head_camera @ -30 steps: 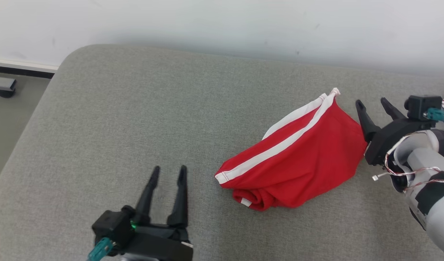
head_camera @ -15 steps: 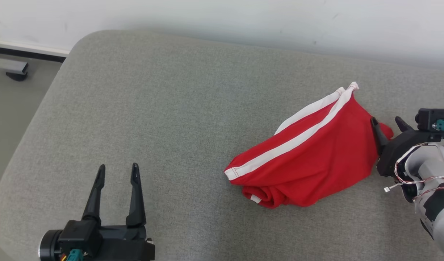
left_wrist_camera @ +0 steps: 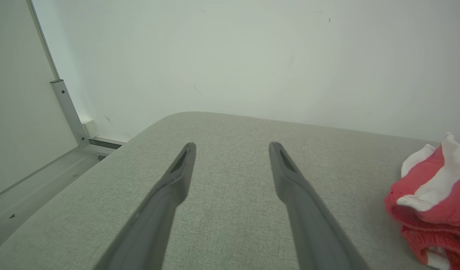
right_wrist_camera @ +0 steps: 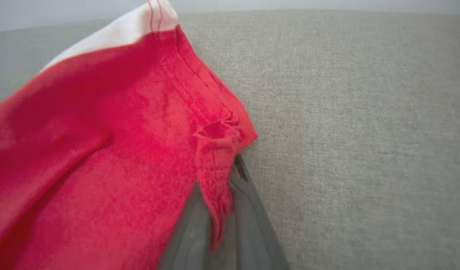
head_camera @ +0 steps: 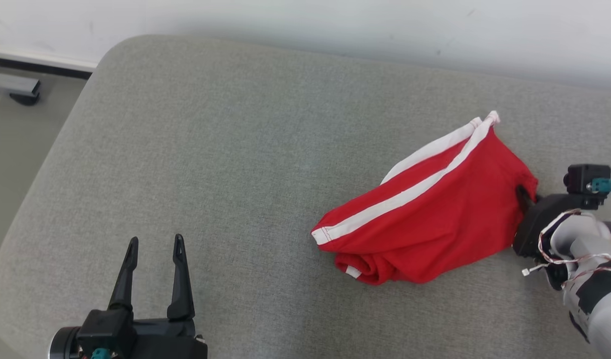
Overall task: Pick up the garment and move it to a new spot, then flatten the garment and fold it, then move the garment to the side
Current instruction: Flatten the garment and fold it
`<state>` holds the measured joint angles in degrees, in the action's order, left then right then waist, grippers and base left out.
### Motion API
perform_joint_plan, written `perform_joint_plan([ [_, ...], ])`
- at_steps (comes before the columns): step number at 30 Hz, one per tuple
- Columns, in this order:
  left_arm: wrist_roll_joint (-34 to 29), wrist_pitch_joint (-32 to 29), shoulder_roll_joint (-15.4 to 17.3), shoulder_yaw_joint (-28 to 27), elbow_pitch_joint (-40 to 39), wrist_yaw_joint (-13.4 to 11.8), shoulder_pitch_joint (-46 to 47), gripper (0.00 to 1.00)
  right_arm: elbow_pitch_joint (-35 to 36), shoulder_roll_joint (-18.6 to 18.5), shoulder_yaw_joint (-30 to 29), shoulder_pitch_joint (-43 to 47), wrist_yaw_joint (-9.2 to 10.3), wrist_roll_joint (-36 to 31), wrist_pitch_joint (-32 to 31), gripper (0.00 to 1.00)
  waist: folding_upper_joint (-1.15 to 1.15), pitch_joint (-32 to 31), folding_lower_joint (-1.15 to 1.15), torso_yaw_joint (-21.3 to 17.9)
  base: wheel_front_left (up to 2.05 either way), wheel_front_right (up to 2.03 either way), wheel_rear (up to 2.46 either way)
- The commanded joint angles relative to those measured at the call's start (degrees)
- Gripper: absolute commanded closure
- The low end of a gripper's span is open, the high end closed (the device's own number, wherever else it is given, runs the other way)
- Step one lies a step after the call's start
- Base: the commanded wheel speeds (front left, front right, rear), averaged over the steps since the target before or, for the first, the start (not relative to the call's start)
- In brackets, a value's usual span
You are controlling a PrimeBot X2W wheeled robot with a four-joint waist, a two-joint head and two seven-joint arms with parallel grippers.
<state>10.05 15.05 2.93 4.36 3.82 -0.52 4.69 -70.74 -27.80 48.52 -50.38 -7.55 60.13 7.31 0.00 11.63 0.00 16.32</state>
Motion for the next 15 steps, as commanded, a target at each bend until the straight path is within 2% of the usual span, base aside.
perform_joint_plan([
  [1,-0.25,0.16,-0.07,-0.26,0.3,0.03,-0.82,0.0,0.23,0.29,0.03,1.47,0.17,0.63,0.28,1.0,0.0,-1.12,0.0,-0.92,0.0,0.0,0.0],
  [8,-0.28,0.16,-0.06,-1.34,1.49,0.43,-2.82,0.0,5.99,-0.97,0.43,5.78,0.17,2.86,4.21,1.0,0.0,-4.98,0.0,-4.1,0.0,0.0,0.0],
  [15,-0.29,0.16,-0.06,-2.43,2.35,1.38,-5.82,0.0,15.86,-4.82,0.29,14.03,0.17,6.14,7.0,1.0,0.0,-8.94,0.0,-7.64,0.0,0.0,0.0],
])
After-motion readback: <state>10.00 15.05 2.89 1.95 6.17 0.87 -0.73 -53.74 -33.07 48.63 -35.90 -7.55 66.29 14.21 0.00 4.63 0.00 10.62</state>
